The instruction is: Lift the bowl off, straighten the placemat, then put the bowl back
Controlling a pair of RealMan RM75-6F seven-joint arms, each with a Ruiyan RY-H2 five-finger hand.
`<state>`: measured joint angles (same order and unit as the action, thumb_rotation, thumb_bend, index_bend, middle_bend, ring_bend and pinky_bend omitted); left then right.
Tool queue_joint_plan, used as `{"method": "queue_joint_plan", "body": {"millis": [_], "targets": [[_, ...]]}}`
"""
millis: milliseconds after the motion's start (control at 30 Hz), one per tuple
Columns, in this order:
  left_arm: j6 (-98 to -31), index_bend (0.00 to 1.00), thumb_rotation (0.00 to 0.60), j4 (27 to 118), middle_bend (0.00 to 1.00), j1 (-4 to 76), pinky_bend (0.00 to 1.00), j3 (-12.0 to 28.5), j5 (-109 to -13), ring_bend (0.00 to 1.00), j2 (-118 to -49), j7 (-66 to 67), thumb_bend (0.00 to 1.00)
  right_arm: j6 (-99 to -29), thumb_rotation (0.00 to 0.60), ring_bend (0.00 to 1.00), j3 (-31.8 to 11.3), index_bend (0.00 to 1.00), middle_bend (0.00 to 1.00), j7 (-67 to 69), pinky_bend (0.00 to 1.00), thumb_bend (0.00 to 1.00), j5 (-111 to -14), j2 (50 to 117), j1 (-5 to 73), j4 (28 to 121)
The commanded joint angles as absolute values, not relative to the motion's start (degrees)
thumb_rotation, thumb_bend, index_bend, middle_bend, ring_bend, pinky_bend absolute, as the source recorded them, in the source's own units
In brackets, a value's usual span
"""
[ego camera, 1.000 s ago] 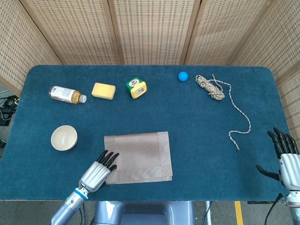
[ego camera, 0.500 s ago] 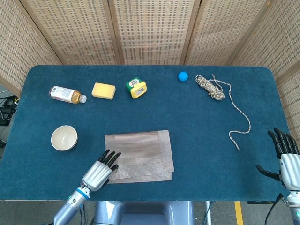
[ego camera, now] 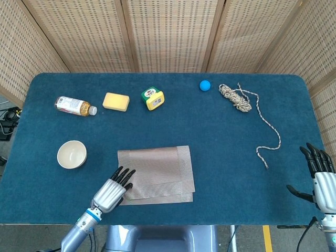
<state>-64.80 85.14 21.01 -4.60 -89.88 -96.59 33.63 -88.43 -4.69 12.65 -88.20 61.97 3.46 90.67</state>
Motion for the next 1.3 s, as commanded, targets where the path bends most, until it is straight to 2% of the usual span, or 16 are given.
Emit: {"method": "queue_joint_plan", "body": {"millis": [33,400,467,700,833,1300], "targets": [[-64.97,0.35,0.6,85.16,0.0,21.21,0.0,-4.37,-90.02,0.0,-96.75,33.53,0.35,-88.4,0.6,0.0,-4.69,0.02,0.0,12.67,0.0,0.1,-88.15,61.96,3.46,90.68],[-65.02,0.37,0.6,83.93,0.0,21.89,0.0,-3.23,-89.27,0.0,-98.34,33.32,0.37,-88.32,0.6,0.0,-4.67,0.02,0.0,13.01,0.0,0.1,-88.17,61.85,3.48,90.69],[-65.28,0.4,0.6,83.6,0.0,21.94,0.0,-3.01,-89.22,0.0,-98.77,33.07,0.37,-88.36,0.6,0.0,-4.66,0.02,0.0,13.04,0.0,0.1,-88.19,61.84,3.47,90.7],[-67.23,0.61,0.6,82.2,0.0,21.92,0.0,-2.37,-90.04,0.0,-100.11,31.55,0.4,-88.29,0.6,0.0,-4.67,0.02,0.0,13.09,0.0,0.1,-88.16,61.83,3.5,90.69],[-67.84,0.68,0.6,81.63,0.0,22.02,0.0,-2.16,-90.34,0.0,-100.38,30.74,0.4,-88.28,0.6,0.0,-4.63,0.02,0.0,13.13,0.0,0.1,-88.22,61.81,3.5,90.71],[-70.45,0.72,0.6,84.49,0.0,22.52,0.0,-1.56,-92.42,0.0,-97.96,29.74,0.47,-88.21,0.6,0.0,-4.51,0.02,0.0,12.78,0.0,0.1,-88.32,61.8,3.51,90.9]]}}
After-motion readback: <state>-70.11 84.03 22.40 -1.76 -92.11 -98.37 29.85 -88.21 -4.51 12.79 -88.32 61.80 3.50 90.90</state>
